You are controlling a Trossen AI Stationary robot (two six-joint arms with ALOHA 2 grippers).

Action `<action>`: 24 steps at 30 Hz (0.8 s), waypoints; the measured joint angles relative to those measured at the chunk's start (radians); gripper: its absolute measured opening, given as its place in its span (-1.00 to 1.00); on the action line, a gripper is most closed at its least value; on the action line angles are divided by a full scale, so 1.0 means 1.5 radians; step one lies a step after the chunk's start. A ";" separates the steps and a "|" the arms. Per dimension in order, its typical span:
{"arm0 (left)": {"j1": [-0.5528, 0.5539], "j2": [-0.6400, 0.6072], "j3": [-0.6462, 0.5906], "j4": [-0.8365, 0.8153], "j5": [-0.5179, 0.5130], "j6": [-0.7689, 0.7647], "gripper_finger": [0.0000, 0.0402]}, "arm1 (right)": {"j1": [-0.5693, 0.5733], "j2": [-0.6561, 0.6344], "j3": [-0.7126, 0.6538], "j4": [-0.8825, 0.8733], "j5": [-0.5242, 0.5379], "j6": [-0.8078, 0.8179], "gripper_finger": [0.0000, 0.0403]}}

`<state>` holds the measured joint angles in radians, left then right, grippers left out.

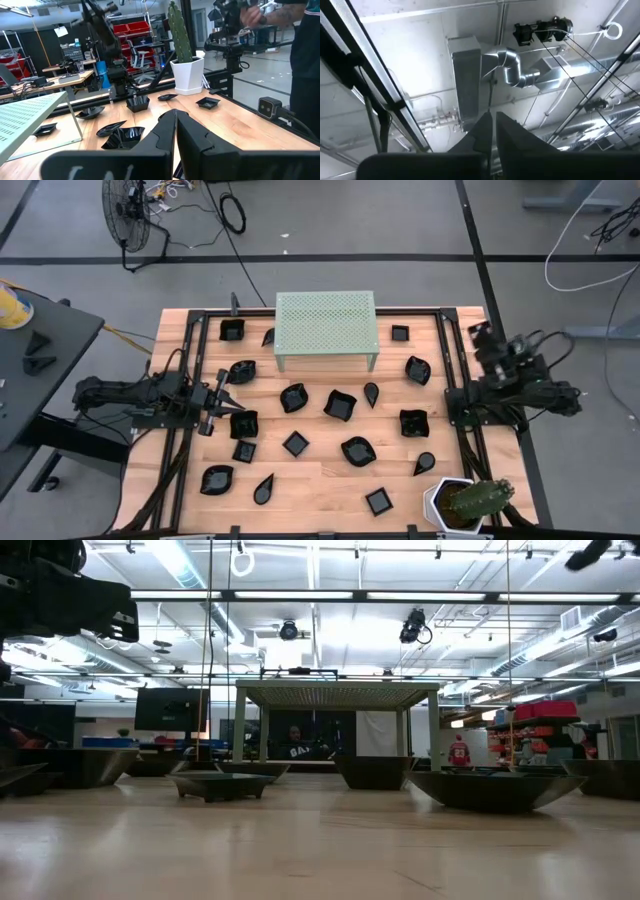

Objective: Pick & Place Mini shaped plates
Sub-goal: Put the square plate on the shelf

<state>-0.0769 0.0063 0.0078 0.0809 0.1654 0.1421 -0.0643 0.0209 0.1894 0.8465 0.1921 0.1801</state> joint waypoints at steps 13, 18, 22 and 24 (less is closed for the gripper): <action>0.000 0.000 0.000 0.000 0.000 0.000 -0.88 | 0.000 0.189 0.353 -0.278 0.002 -0.080 -0.98; 0.000 0.000 0.000 0.000 0.000 0.000 -0.88 | 0.000 0.285 0.486 -0.395 0.002 -0.105 -0.98; 0.000 0.000 0.000 0.000 0.000 0.000 -0.88 | 0.000 0.355 0.567 -0.445 0.007 -0.113 -0.97; 0.000 0.000 0.000 0.000 0.000 0.000 -0.88 | 0.000 0.386 0.593 -0.446 0.007 -0.121 -0.97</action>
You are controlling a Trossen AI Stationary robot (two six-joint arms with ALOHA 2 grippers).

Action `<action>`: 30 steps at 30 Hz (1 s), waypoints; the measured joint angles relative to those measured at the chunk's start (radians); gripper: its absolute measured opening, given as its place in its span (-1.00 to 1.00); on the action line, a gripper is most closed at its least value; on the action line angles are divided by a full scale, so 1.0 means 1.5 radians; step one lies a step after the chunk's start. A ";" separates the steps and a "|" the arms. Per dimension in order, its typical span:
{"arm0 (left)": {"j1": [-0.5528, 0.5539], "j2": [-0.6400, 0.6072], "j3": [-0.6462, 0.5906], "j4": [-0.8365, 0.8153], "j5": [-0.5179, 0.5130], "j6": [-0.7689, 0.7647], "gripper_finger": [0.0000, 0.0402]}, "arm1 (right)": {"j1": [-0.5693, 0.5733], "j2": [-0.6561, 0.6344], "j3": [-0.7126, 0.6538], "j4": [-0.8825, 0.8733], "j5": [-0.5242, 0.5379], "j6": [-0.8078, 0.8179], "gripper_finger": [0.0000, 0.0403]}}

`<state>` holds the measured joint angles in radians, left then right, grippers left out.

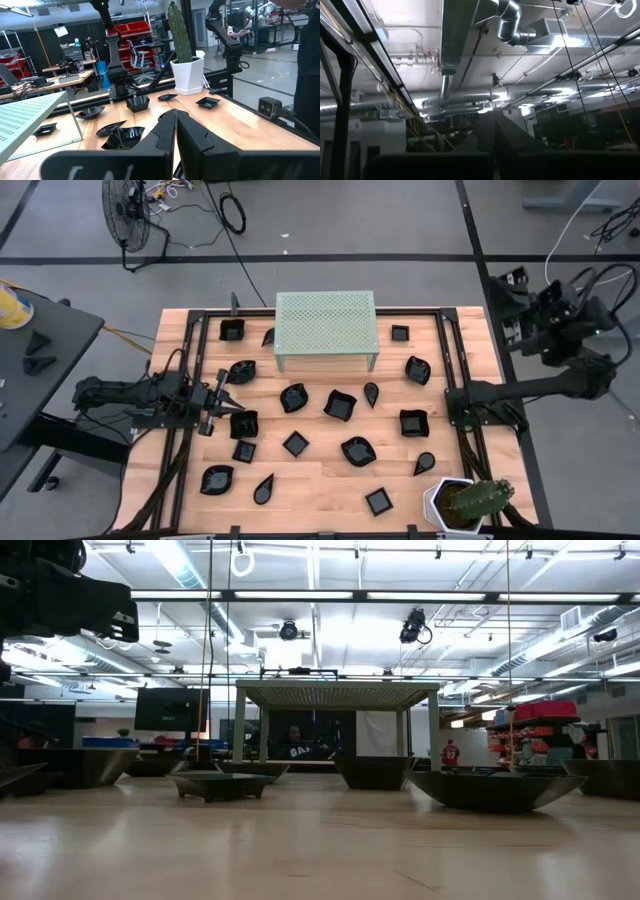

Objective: Pick & Place Mini shaped plates
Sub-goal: Put the square plate on the shelf

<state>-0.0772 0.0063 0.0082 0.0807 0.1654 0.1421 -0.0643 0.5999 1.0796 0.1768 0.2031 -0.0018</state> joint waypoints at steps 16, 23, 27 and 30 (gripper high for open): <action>0.000 0.000 0.000 0.000 0.000 0.000 -0.88 | 0.000 0.164 0.096 -0.024 0.000 -0.067 -0.96; 0.000 0.000 0.000 0.000 0.000 0.000 -0.88 | -0.044 0.193 0.096 -0.175 0.034 -0.074 -0.96; 0.000 0.000 0.000 -0.001 0.000 0.000 -0.88 | -0.112 0.203 0.096 -0.291 0.033 -0.019 -0.96; 0.000 0.000 0.000 0.000 0.000 0.000 -0.88 | -0.169 0.211 0.096 -0.368 0.027 0.024 -0.96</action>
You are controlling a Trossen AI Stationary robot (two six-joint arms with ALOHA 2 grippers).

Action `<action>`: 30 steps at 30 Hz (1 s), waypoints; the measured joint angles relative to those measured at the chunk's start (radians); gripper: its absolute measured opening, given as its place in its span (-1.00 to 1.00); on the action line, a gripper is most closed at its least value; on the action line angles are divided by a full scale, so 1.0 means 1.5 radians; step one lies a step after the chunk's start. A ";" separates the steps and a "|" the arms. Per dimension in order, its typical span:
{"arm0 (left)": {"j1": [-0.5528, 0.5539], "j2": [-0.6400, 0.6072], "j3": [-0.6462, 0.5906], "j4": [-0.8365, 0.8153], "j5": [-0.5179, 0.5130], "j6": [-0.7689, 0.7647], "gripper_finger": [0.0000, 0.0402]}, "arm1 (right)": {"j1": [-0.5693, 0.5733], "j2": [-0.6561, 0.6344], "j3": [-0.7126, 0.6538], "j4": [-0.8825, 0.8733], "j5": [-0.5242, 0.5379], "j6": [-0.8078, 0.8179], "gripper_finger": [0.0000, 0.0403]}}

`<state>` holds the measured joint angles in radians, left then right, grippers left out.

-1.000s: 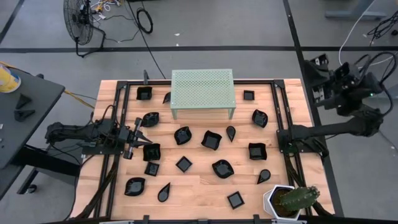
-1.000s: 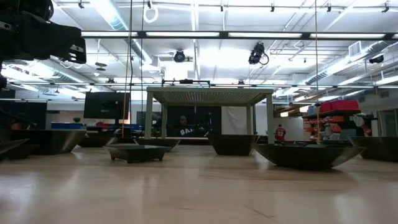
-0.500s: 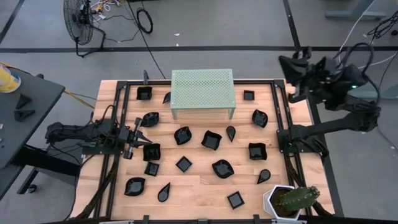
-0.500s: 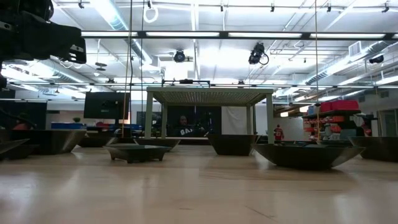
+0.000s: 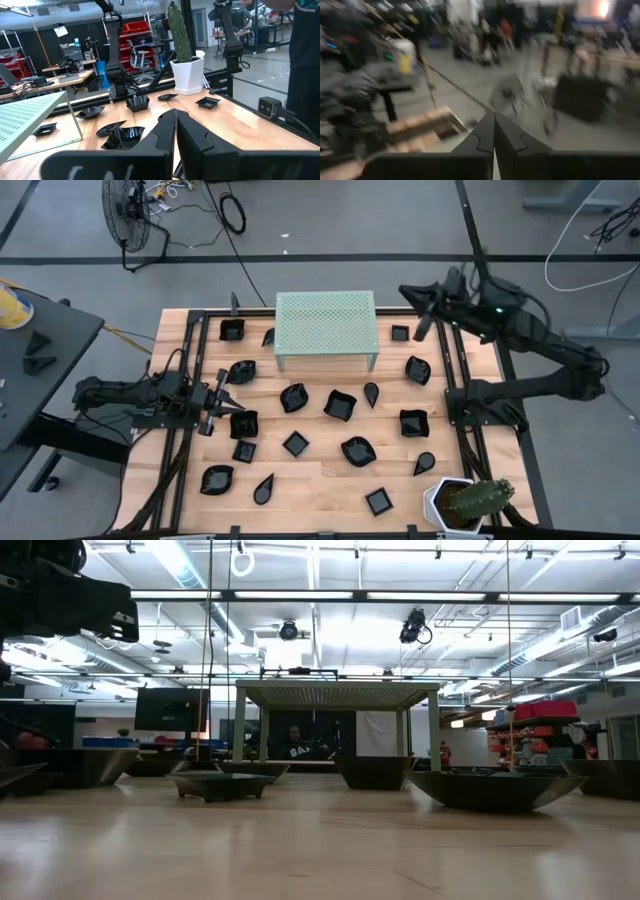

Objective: Pick & Place Mini shaped plates
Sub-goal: Put the square plate on the shelf

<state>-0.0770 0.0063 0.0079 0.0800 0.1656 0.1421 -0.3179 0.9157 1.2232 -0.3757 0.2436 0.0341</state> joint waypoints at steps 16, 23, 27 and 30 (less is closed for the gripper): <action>0.000 0.000 0.000 0.000 0.000 0.000 -0.88 | -0.241 0.029 0.000 -0.302 -0.140 0.160 -0.96; 0.000 0.000 0.000 0.000 0.000 0.000 -0.88 | -0.264 0.030 0.000 -0.398 -0.141 0.222 -0.96; 0.000 0.000 0.000 0.000 0.000 0.000 -0.88 | -0.288 0.030 0.000 -0.467 -0.141 0.257 -0.96; 0.000 0.000 0.000 0.000 0.000 0.000 -0.88 | -0.311 0.031 -0.006 -0.497 -0.139 0.285 -0.96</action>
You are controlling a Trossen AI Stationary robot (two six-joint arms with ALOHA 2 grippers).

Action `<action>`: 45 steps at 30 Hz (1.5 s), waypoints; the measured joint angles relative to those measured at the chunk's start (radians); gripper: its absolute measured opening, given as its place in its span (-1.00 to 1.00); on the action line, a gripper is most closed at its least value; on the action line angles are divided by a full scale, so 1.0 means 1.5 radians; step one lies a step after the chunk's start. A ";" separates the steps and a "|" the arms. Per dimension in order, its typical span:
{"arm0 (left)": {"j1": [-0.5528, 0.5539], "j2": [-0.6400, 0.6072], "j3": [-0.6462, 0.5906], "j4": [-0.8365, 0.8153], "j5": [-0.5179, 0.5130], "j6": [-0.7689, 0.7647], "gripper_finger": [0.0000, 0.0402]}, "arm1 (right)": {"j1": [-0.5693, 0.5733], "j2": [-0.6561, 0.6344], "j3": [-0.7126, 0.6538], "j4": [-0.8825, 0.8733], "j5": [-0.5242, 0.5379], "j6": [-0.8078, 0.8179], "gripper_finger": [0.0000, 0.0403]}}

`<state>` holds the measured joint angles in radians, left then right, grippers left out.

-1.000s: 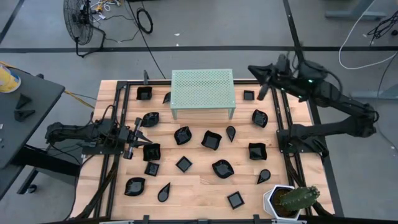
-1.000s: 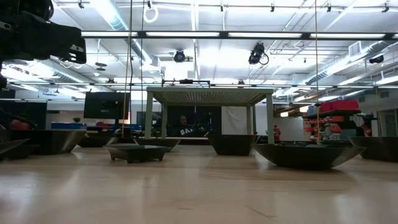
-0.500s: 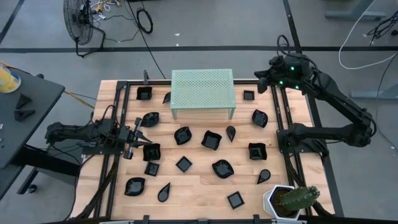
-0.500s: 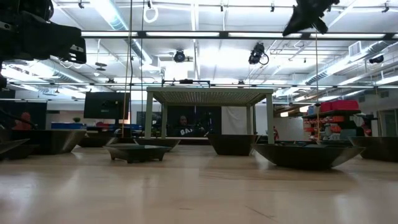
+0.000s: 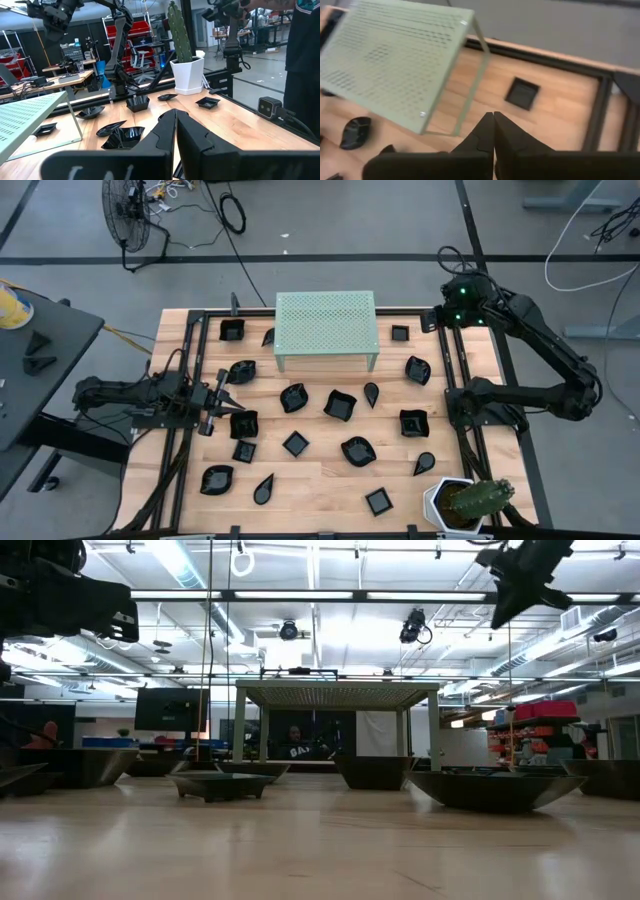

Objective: Pick & Place Mini shaped plates
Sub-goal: Put the square plate on the shelf

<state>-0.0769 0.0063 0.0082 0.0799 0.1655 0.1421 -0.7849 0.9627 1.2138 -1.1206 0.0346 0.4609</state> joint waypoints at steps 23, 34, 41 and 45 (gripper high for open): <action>0.000 0.000 0.000 0.000 0.000 0.000 -0.88 | 0.032 -0.016 -0.100 -0.085 -0.012 -0.040 -0.96; 0.000 0.000 0.000 0.000 0.000 0.000 -0.88 | 0.036 -0.016 -0.100 -0.039 -0.018 0.046 -0.96; 0.000 0.000 0.000 0.000 0.000 0.000 -0.88 | 0.036 -0.016 -0.100 -0.009 -0.012 0.086 -0.96; 0.000 0.000 0.000 0.000 0.000 0.000 -0.88 | 0.036 -0.017 -0.102 -0.003 0.016 0.109 -0.96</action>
<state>-0.0772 0.0063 0.0082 0.0803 0.1654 0.1417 -0.7309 0.9378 1.0615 -1.1256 0.0581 0.6242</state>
